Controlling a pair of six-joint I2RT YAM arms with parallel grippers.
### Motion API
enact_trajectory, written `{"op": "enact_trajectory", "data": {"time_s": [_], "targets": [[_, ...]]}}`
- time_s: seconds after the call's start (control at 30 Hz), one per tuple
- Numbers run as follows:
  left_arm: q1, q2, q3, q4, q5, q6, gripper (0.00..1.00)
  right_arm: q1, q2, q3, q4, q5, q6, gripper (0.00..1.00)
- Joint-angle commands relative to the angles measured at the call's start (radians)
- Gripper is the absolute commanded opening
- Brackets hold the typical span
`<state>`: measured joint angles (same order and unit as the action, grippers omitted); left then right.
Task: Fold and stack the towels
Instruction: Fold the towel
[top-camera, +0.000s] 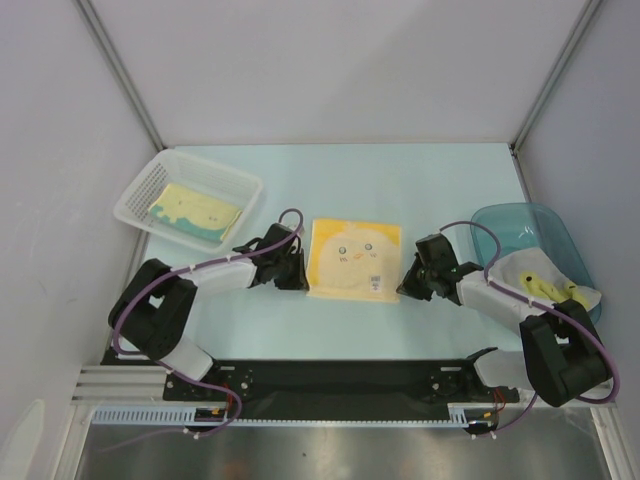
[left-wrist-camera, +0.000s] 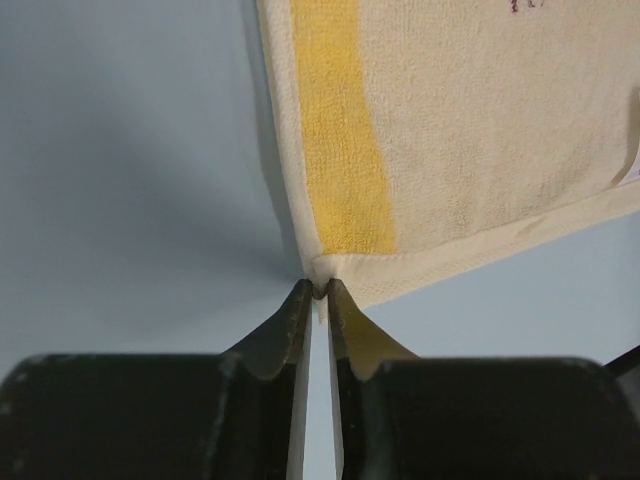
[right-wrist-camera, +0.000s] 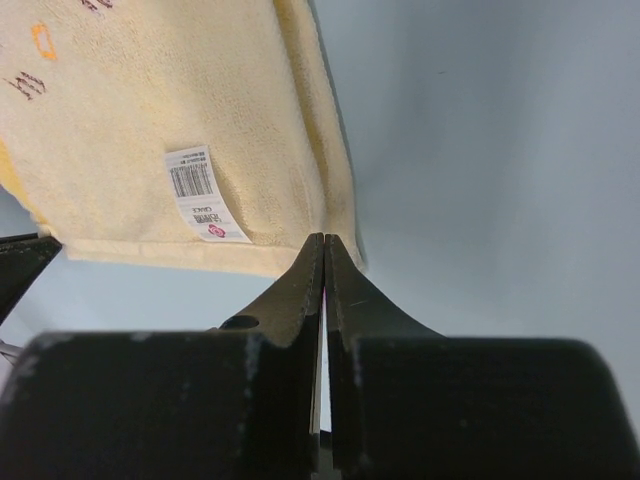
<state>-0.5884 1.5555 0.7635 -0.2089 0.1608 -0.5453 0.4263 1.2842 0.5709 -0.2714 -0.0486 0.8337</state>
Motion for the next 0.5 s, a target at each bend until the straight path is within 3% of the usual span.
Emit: {"op": "enact_trajectory", "data": {"time_s": [0.0,0.1,0.27,0.33,0.37,0.43,0.47], "targets": [[-0.001,-0.015,0.033,-0.009,0.011,0.019,0.13,0.005,-0.003,0.032,0.012,0.02,-0.008,0.0],[-0.001,-0.008,0.025,0.005,0.019,0.018,0.0,0.005,-0.002,0.027,0.021,0.013,-0.007,0.0],[-0.001,-0.005,0.025,0.006,0.014,0.015,0.0,0.005,-0.005,0.023,0.029,0.009,-0.01,0.0],[-0.001,-0.006,0.031,-0.007,0.005,0.016,0.14,0.005,-0.005,0.02,0.031,0.01,-0.011,0.0],[-0.001,-0.006,0.036,-0.009,0.002,0.016,0.3,0.005,-0.005,0.02,0.031,0.012,-0.012,0.0],[-0.001,-0.011,0.042,-0.017,-0.006,0.019,0.33,0.005,-0.002,0.02,0.035,0.009,-0.012,0.0],[-0.001,-0.012,0.043,-0.018,-0.004,0.022,0.3,0.005,-0.002,0.02,0.034,0.009,-0.01,0.0]]}}
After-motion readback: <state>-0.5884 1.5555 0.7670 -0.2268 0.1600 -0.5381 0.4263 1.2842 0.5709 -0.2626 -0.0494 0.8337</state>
